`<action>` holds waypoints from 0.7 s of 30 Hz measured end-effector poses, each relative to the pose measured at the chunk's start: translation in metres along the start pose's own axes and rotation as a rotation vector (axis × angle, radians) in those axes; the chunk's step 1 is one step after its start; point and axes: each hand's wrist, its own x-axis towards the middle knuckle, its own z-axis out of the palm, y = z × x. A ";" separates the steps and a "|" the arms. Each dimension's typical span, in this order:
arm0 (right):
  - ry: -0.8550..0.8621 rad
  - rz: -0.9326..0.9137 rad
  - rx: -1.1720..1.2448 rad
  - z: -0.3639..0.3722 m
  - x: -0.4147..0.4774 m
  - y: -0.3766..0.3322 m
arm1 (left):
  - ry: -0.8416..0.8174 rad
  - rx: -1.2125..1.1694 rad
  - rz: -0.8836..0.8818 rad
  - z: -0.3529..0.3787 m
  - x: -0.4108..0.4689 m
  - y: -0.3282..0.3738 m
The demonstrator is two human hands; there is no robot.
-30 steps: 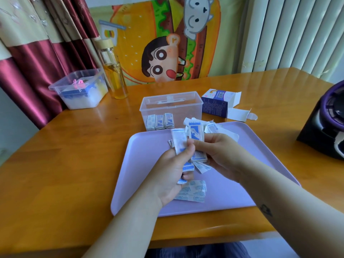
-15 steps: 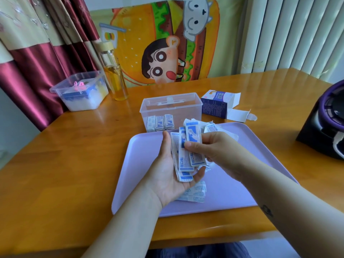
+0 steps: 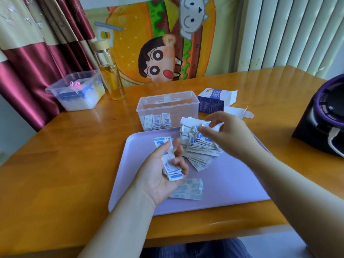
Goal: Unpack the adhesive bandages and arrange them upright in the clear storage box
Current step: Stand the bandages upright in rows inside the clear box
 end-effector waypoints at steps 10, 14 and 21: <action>-0.190 0.220 -0.262 -0.002 0.037 0.043 | -0.027 -0.029 0.084 0.003 -0.001 0.003; -0.197 0.239 -0.191 -0.010 0.040 0.047 | 0.043 -0.037 0.143 0.000 0.003 0.006; -0.067 0.232 0.149 -0.027 0.030 0.026 | 0.079 -0.015 0.197 0.000 0.011 0.004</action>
